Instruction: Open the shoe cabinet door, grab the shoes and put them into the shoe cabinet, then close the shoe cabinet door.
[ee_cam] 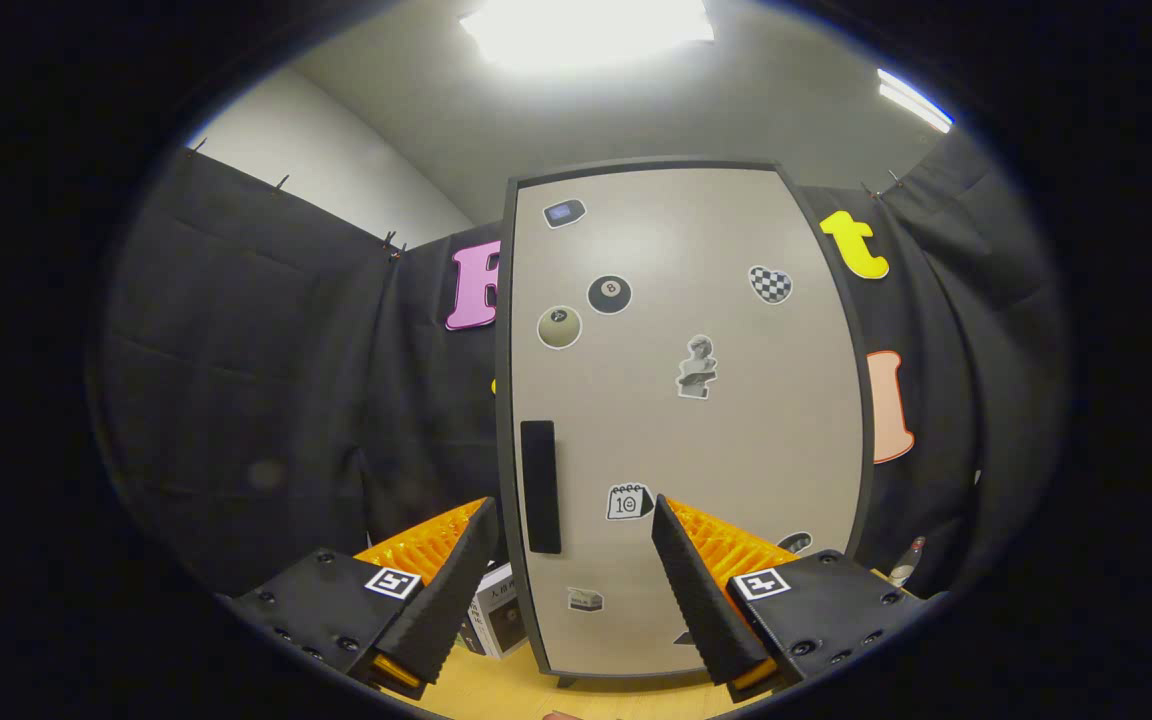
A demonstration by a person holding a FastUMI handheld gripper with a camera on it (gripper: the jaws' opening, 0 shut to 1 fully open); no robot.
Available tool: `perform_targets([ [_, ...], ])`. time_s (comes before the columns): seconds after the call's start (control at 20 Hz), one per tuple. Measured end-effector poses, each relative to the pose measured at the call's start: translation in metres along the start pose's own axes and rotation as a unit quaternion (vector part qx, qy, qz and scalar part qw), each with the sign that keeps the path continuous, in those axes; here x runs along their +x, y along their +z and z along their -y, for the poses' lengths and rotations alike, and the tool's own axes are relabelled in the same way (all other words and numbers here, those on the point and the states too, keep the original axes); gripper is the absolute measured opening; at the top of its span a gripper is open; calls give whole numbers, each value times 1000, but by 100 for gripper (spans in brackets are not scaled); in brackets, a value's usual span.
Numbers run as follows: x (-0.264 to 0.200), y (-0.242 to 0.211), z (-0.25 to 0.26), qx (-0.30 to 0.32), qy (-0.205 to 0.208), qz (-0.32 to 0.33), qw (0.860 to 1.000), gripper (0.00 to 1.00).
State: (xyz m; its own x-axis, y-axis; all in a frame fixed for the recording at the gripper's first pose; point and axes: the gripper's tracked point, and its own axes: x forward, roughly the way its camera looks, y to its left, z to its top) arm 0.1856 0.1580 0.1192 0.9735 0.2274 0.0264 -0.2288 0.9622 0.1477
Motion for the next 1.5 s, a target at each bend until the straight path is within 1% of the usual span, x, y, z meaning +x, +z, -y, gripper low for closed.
perform_targets([
  [0.25, 54, -13, -14, 23, 10, -39, 999, 97],
  [0.45, 94, -34, -23, 11, 14, -74, 997, 93],
  [0.55, 108, -53, -29, 1, 18, -106, 994, 91],
  [0.7, 121, -67, -33, -5, 18, -126, 992, 80],
  [0.85, 126, -65, -29, -7, -6, -119, 993, 56],
  [0.9, 127, -65, -24, -12, -21, -120, 992, 48],
  [0.95, 125, -64, -23, -13, -26, -119, 993, 44],
  [1.05, 125, -65, -24, -14, -26, -125, 992, 32],
  [1.15, 122, -66, -25, -16, -13, -132, 991, 25],
  [1.2, 118, -65, -25, -26, -4, -135, 990, 18],
  [1.3, 109, -63, -27, -37, 13, -131, 991, 18],
  [1.5, 78, -56, -32, -30, 47, -129, 990, 18],
])
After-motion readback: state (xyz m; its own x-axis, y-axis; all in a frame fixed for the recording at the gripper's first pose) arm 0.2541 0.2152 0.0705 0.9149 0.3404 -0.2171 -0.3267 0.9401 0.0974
